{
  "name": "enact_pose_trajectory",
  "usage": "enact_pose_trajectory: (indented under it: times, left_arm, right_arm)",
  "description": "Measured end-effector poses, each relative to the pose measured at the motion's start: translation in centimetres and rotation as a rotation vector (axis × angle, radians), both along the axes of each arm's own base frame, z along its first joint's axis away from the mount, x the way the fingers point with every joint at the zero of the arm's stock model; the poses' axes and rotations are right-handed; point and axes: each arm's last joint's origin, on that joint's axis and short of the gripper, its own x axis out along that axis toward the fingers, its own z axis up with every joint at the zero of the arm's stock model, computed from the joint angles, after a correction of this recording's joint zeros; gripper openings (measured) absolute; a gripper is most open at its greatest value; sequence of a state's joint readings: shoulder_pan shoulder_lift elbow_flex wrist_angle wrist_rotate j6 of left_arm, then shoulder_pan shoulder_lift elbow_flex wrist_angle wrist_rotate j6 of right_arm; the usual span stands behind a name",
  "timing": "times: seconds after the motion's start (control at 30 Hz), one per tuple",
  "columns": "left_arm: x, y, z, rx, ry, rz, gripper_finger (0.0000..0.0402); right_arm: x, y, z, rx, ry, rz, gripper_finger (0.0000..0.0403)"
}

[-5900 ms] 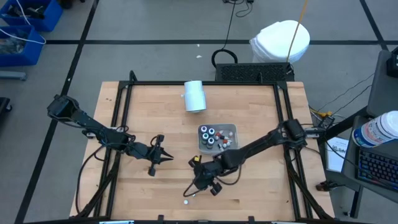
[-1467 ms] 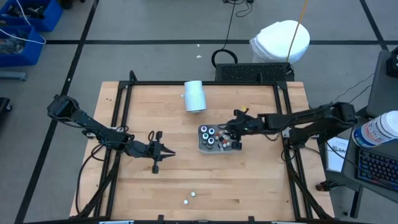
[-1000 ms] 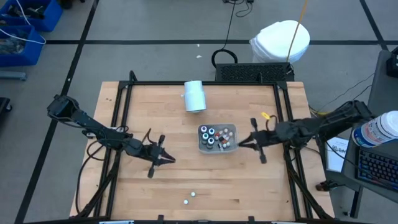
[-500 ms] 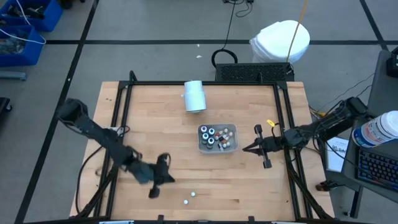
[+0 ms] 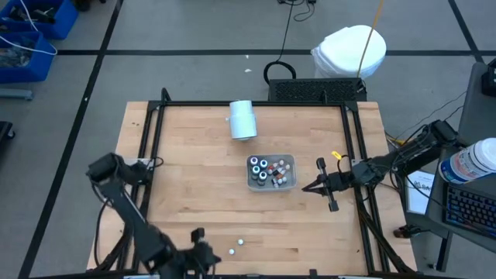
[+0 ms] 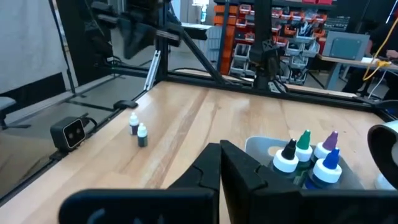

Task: Pick & Place food coloring
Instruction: Put the red food coloring bottle into the gray bin

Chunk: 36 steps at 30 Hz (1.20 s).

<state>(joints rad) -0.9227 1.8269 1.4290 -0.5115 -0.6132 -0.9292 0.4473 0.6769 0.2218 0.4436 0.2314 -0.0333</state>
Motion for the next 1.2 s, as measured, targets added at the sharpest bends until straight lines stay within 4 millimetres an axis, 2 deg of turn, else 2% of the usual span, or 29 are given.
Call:
enact_pose_trajectory:
  times: [0.2, 0.37, 0.63, 0.8, 0.97, 1.2]
  left_arm:
    - [1.0, -3.6, -0.5, 0.152, -0.123, 0.090, 0.0004]
    - [2.8, -4.4, -2.6, 0.135, -0.101, 0.097, 0.0037]
    - [5.2, -3.0, -4.3, 0.115, -0.019, 0.107, 0.0146]
    - [5.6, -1.7, -5.2, 0.074, 0.140, 0.115, 0.0208]
    - [5.7, -0.8, -5.8, 0.065, 0.239, 0.137, 0.0238]
    - [6.1, 0.5, -7.8, 0.051, 0.309, 0.116, 0.0241]
  right_arm:
    - [0.0, 0.0, -0.2, 0.020, 0.028, 0.018, 0.0001]
    - [-0.1, 0.2, -0.3, 0.016, 0.039, 0.068, 0.0001]
    - [-0.1, 0.2, -0.3, -0.002, 0.032, 0.077, 0.0001]
    - [-0.1, 0.2, -0.3, -0.034, 0.024, 0.080, 0.0000]
    - [-0.1, 0.2, -0.3, -0.054, 0.019, 0.082, 0.0000]
    - [-0.1, 0.2, -0.3, -0.061, 0.016, 0.082, 0.0000]
